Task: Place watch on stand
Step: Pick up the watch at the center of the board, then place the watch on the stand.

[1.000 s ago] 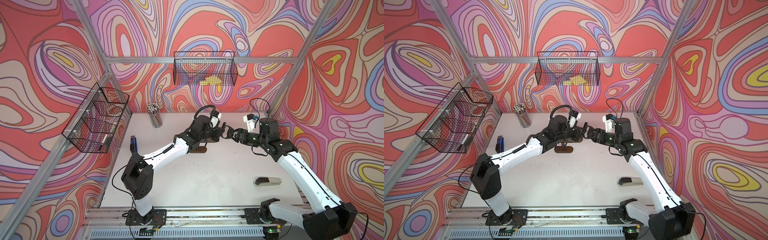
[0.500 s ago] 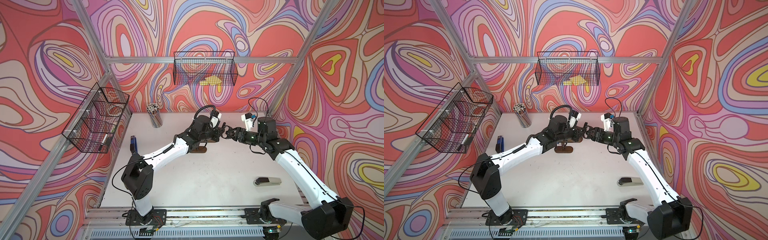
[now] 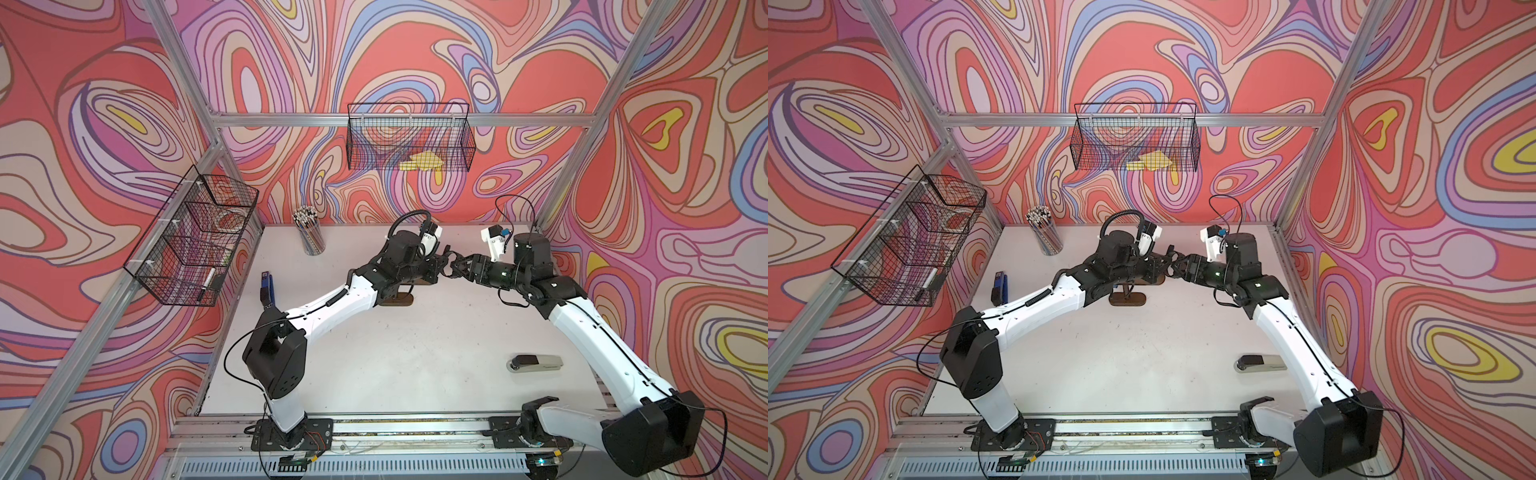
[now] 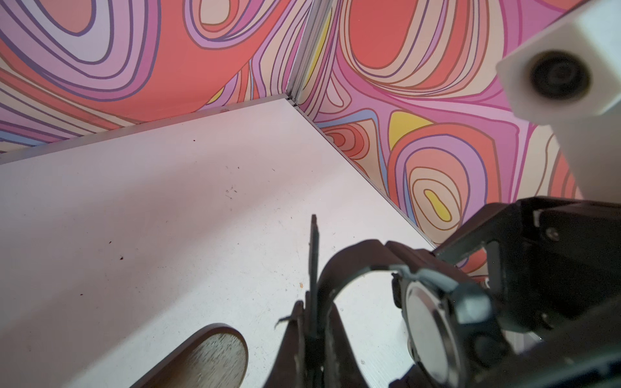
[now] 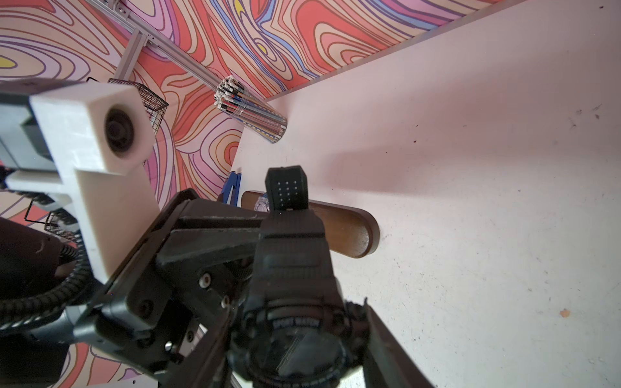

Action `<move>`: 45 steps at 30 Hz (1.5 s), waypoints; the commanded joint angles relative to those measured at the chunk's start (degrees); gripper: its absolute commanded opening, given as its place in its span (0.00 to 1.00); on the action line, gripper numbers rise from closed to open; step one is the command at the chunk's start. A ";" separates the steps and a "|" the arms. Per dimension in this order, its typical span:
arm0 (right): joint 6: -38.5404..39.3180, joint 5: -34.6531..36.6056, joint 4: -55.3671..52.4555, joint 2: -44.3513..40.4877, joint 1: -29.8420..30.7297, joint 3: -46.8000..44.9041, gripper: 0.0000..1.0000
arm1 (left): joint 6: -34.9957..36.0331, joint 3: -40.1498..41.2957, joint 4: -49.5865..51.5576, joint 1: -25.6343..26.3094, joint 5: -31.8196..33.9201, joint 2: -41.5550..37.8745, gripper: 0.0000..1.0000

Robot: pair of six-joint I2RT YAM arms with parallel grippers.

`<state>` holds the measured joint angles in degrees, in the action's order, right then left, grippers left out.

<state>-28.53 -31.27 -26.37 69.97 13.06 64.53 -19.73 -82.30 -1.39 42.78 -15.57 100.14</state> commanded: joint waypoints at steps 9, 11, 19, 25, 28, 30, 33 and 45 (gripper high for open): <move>4.23 9.75 -6.73 2.37 -0.31 3.37 0.46 | 0.33 5.06 -1.55 -4.40 1.77 -10.16 0.52; 5.16 13.19 -9.51 3.17 -0.22 5.02 0.46 | 0.35 5.84 1.45 -6.28 3.36 -12.00 0.54; 7.40 34.87 -17.48 7.05 6.54 9.42 0.45 | -0.80 6.48 25.87 -14.73 16.15 -16.05 0.53; 4.45 37.49 -14.09 11.57 10.66 8.40 0.44 | -3.76 14.23 26.51 -20.64 13.80 -20.32 0.45; 3.37 38.38 -13.11 13.19 11.92 8.21 0.44 | -4.22 15.34 27.57 -23.15 12.04 -19.85 0.42; 2.90 40.13 -12.76 13.97 13.25 8.31 0.44 | -3.92 16.58 26.44 -23.84 11.53 -19.98 0.42; 2.05 42.33 -12.16 14.98 14.73 8.61 0.44 | -3.99 17.80 24.68 -24.61 11.19 -19.69 0.42; -0.18 44.78 -9.79 19.41 18.71 10.51 0.43 | -3.96 20.16 16.96 -25.21 6.19 -17.79 0.41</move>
<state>-27.79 11.66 -37.74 88.58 30.98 73.08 -23.00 -62.46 18.28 17.93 -7.64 81.67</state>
